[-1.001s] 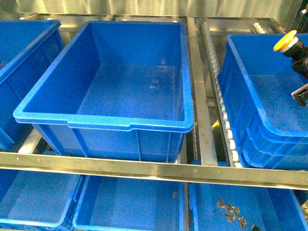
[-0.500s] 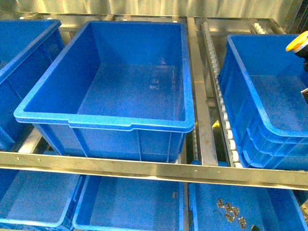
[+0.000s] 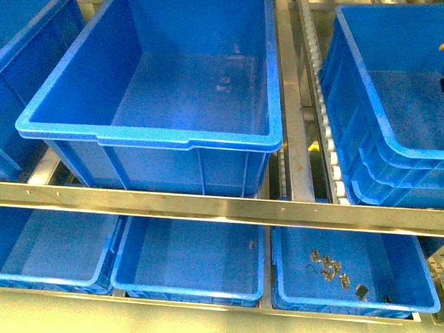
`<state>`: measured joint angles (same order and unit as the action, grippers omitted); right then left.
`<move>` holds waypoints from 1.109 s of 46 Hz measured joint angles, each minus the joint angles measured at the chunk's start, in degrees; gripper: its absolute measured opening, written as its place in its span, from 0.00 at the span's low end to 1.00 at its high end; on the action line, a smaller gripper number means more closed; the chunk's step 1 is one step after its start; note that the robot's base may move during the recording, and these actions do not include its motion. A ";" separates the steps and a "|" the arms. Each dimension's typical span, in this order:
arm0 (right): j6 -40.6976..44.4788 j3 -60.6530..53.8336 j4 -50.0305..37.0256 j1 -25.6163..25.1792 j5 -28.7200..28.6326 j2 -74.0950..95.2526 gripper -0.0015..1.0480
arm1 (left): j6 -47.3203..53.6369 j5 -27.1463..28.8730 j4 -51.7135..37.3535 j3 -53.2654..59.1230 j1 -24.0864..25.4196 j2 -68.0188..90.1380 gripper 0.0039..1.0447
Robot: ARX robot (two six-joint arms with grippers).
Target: Pick red and yellow buttons and place in box
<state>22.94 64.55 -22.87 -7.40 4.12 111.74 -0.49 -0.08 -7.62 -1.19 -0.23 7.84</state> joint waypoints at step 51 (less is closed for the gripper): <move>-17.35 80.67 33.03 -1.68 6.54 52.24 0.77 | 0.04 0.09 7.63 0.00 0.02 -6.99 0.02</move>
<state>5.58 145.23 10.15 -9.08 10.66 163.98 -0.45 0.01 0.01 -1.19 -0.21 0.84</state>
